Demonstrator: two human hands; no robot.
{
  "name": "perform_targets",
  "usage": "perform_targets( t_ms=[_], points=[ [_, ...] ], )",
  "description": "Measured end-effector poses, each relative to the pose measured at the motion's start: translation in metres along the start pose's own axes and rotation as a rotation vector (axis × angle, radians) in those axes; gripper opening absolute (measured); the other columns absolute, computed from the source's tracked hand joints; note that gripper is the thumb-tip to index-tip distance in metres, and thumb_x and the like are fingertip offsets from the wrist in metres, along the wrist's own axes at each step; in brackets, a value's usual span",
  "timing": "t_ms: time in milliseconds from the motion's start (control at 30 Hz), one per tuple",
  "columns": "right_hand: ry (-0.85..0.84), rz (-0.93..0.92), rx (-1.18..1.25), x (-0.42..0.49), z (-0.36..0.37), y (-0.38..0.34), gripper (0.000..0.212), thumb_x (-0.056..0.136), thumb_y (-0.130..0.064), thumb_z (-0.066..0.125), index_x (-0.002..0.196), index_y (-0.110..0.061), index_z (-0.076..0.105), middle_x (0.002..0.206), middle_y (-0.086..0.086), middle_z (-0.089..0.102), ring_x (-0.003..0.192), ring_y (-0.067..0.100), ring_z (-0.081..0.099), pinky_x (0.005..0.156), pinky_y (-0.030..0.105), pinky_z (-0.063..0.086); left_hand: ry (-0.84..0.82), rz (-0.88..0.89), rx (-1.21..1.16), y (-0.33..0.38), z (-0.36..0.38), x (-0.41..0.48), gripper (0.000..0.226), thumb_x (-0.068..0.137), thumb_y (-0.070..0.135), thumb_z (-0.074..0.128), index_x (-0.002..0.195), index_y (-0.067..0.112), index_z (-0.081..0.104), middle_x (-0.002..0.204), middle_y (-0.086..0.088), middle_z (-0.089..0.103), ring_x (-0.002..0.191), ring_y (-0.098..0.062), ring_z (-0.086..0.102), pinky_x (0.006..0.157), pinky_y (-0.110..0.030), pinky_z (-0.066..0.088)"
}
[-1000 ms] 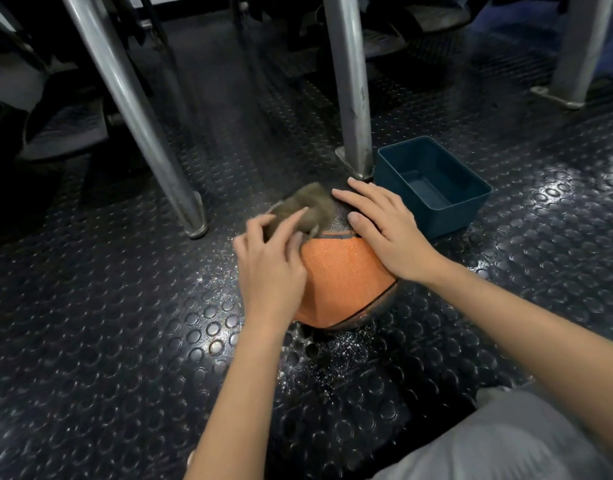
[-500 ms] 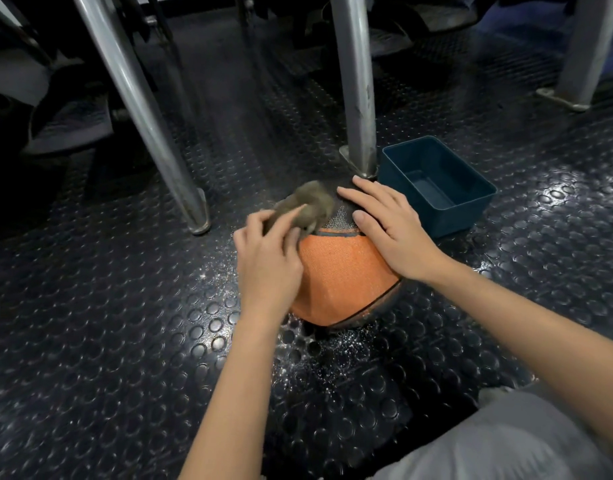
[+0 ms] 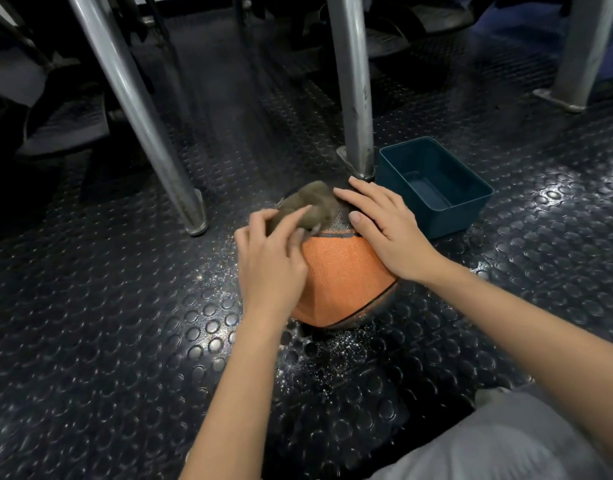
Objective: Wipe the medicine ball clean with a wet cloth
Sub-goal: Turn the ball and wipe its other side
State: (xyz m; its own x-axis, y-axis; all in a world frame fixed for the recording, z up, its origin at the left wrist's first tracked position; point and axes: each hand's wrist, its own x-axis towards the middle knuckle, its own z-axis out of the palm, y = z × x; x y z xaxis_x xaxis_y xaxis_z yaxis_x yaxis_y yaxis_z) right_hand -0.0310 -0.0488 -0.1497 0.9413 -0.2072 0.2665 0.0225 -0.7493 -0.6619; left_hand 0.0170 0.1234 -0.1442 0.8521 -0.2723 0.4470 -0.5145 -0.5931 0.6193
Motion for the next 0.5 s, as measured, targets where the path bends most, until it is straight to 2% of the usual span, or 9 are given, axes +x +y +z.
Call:
perform_targets(
  t_ms=[100,167,233,333,400,500],
  points=[
    [0.004,-0.005,-0.008,-0.002,0.002,-0.002,0.038,0.087,-0.061,0.019,0.124,-0.062,0.026,0.15,-0.022,0.026,0.139,0.008,0.014,0.113,0.046,0.012,-0.038,-0.299,0.001,-0.026,-0.01,0.005,0.03,0.097,0.015,0.047,0.124,0.019,0.06,0.12,-0.007,0.048,0.105,-0.018,0.031,0.078,-0.013,0.016],
    [0.005,-0.013,-0.008,-0.003,0.002,-0.003,0.04,0.086,-0.062,0.018,0.124,-0.062,0.026,0.146,-0.026,0.024,0.139,0.008,0.014,0.113,0.045,0.012,-0.052,-0.388,0.067,-0.036,-0.019,0.005,0.031,0.098,0.017,0.044,0.126,0.018,0.059,0.122,-0.008,0.047,0.112,-0.024,0.032,0.078,-0.016,0.016],
    [0.004,-0.018,-0.008,-0.003,0.001,-0.003,0.039,0.086,-0.062,0.017,0.124,-0.062,0.026,0.143,-0.029,0.022,0.14,0.008,0.014,0.112,0.046,0.012,-0.023,-0.351,0.046,-0.026,-0.022,0.006,0.031,0.098,0.016,0.045,0.125,0.018,0.059,0.121,-0.006,0.046,0.111,-0.022,0.031,0.079,-0.015,0.016],
    [0.001,-0.014,-0.005,-0.002,0.001,-0.003,0.039,0.085,-0.062,0.018,0.123,-0.063,0.025,0.141,-0.03,0.022,0.139,0.007,0.014,0.113,0.047,0.012,-0.021,-0.09,0.016,0.003,-0.017,0.007,0.03,0.095,0.014,0.05,0.121,0.021,0.063,0.117,-0.004,0.047,0.104,-0.015,0.027,0.086,-0.015,0.017],
    [-0.01,-0.008,-0.01,0.0,-0.002,-0.003,0.038,0.085,-0.062,0.019,0.122,-0.064,0.024,0.141,-0.031,0.022,0.136,0.004,0.015,0.112,0.05,0.014,-0.068,0.036,0.049,0.014,-0.009,0.002,0.031,0.094,0.014,0.051,0.118,0.028,0.065,0.12,-0.002,0.046,0.107,-0.017,0.03,0.09,-0.02,0.019],
    [-0.029,0.009,0.004,0.002,-0.008,-0.001,0.035,0.09,-0.054,0.027,0.125,-0.06,0.028,0.14,-0.032,0.024,0.13,-0.003,0.015,0.111,0.053,0.015,-0.055,-0.049,0.072,0.003,-0.007,0.002,0.032,0.095,0.012,0.049,0.119,0.028,0.064,0.12,-0.004,0.047,0.11,-0.023,0.033,0.089,-0.023,0.021]
  ],
)
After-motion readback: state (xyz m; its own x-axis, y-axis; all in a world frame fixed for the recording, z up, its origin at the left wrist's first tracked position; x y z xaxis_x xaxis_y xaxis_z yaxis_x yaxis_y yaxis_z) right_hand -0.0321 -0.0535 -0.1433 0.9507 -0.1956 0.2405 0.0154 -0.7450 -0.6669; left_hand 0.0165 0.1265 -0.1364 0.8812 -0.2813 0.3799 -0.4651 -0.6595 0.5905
